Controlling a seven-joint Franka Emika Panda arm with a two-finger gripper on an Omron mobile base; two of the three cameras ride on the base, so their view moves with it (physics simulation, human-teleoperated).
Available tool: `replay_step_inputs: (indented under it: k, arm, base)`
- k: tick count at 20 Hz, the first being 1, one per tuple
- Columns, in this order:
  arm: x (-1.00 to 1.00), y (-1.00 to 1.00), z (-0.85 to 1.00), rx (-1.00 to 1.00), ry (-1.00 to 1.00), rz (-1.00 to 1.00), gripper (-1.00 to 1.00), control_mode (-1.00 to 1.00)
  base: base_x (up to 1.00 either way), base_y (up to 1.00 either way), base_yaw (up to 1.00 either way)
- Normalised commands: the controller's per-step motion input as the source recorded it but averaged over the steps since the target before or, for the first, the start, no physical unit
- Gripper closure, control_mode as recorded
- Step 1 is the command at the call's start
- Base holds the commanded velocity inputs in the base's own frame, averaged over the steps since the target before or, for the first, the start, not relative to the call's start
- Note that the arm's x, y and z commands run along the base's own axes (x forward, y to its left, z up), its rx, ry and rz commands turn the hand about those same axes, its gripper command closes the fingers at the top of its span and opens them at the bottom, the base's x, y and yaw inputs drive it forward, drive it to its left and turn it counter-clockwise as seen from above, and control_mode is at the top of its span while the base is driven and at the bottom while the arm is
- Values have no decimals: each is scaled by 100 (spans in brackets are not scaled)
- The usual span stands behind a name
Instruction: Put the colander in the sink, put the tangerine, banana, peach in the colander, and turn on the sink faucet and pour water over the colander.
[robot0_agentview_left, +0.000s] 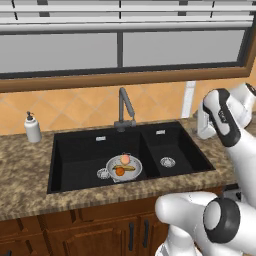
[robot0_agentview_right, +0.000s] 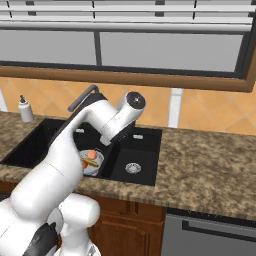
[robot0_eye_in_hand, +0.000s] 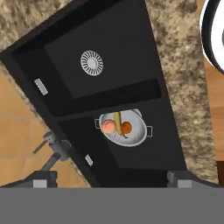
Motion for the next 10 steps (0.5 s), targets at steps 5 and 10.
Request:
replay_step_inputs:
  k: [5,10]
  arm:
    - [41,8,-36,47,5,-6,-100,-100]
    - [49,48,-18,24,-1,0,-100,-100]
  base:
    - [0,0,0]
    - [0,0,0]
